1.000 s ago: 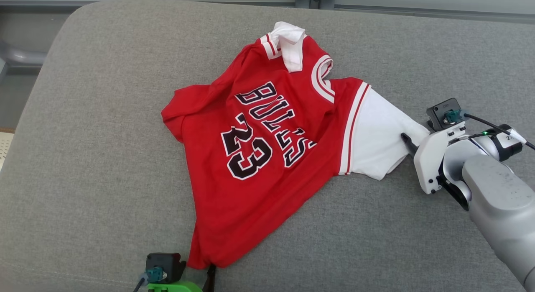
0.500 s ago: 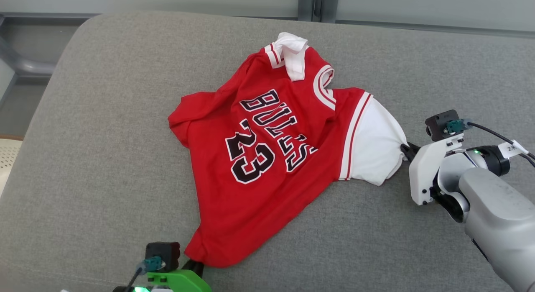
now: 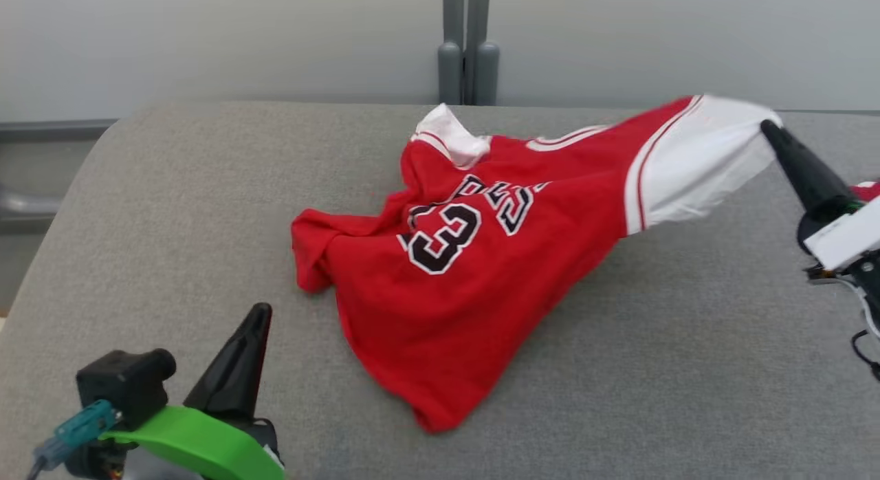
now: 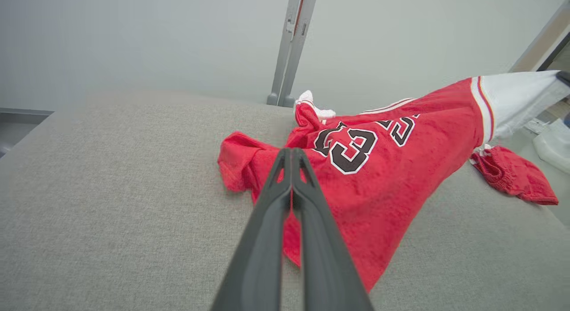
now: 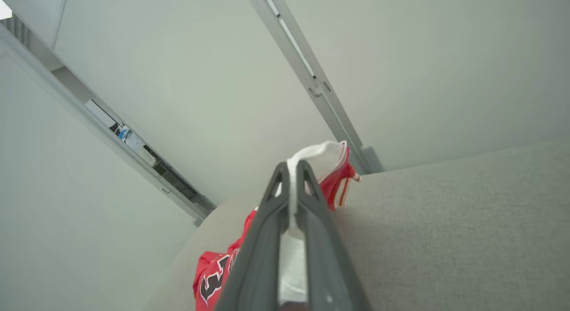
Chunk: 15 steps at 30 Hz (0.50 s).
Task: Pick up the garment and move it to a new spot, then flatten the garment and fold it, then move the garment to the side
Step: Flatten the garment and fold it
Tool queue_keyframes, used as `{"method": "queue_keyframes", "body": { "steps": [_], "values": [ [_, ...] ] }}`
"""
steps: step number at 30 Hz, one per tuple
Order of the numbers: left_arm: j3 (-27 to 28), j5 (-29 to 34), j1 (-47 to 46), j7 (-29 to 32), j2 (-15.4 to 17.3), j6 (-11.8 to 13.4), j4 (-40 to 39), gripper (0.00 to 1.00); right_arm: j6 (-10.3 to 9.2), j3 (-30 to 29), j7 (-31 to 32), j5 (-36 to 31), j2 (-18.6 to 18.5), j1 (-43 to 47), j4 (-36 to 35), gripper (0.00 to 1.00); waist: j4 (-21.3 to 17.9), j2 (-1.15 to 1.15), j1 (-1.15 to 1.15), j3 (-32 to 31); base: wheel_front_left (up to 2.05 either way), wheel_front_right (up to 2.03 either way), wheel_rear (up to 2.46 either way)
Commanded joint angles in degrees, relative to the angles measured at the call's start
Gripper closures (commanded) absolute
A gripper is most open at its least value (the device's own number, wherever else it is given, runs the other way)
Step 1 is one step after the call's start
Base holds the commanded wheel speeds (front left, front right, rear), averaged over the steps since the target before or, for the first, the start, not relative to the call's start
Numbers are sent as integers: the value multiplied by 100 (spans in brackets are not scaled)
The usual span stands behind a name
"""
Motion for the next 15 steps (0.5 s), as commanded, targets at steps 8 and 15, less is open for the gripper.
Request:
{"method": "queue_keyframes", "body": {
  "steps": [8, 15],
  "values": [
    [128, -317, 394, 393, 100, 121, -685, 100, -1, -1006, 449, -73, -264, 717, -1372, 100, -626, 0, 0, -246, 0, 0, 0],
    [-155, -309, 421, 240, -67, 66, -370, 100, -1, -1426, 1046, -799, 76, 1068, -1695, 100, -698, 0, 0, -170, 0, 0, 0]
  ]
}}
